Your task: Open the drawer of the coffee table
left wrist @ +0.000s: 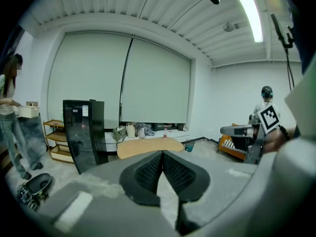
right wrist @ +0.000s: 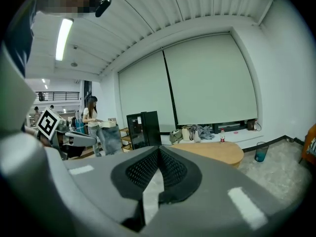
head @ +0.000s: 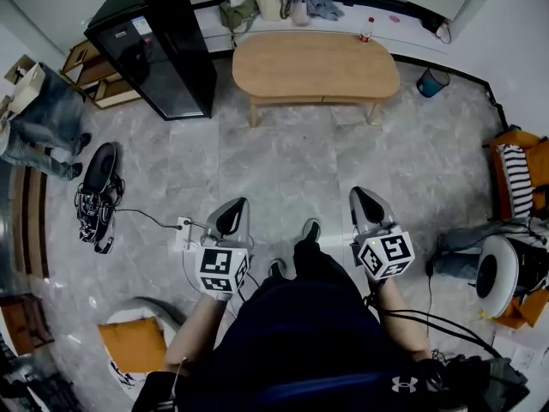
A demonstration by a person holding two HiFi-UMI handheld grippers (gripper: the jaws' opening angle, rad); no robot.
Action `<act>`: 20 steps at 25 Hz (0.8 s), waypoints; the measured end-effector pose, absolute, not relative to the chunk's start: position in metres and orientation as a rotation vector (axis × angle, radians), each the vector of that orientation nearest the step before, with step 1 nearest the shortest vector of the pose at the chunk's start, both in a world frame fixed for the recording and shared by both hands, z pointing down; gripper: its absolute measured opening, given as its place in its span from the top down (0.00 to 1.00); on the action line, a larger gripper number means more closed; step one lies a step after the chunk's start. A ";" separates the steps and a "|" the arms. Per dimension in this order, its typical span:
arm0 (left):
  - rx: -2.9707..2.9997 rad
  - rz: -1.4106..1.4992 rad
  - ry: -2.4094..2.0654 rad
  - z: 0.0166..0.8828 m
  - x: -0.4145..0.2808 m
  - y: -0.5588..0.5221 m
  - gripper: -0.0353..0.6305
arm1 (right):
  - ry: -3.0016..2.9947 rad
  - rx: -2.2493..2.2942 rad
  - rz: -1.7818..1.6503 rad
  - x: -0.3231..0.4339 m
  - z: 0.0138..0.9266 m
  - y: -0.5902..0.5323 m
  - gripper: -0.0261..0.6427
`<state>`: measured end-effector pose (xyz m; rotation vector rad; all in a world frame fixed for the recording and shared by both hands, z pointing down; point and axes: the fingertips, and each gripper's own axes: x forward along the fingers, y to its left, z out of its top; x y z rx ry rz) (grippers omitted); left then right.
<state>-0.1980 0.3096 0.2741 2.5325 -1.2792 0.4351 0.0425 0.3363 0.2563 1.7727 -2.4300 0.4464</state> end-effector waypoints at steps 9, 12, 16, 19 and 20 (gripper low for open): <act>2.475 0.464 -1.309 0.268 -0.133 0.250 0.94 | -2.498 1.768 0.501 0.104 0.258 0.261 0.96; 2.475 0.485 -1.329 0.268 -0.110 0.231 0.94 | -2.524 1.762 0.519 0.125 0.263 0.241 0.96; 2.467 0.502 -1.349 0.270 -0.083 0.213 0.94 | -2.545 1.747 0.554 0.151 0.273 0.218 0.96; 2.448 0.537 -1.346 0.274 -0.076 0.203 0.94 | -2.559 1.752 0.579 0.159 0.273 0.199 0.96; 2.441 0.552 -1.346 0.276 -0.076 0.199 0.94 | -2.564 1.753 0.583 0.160 0.272 0.193 0.96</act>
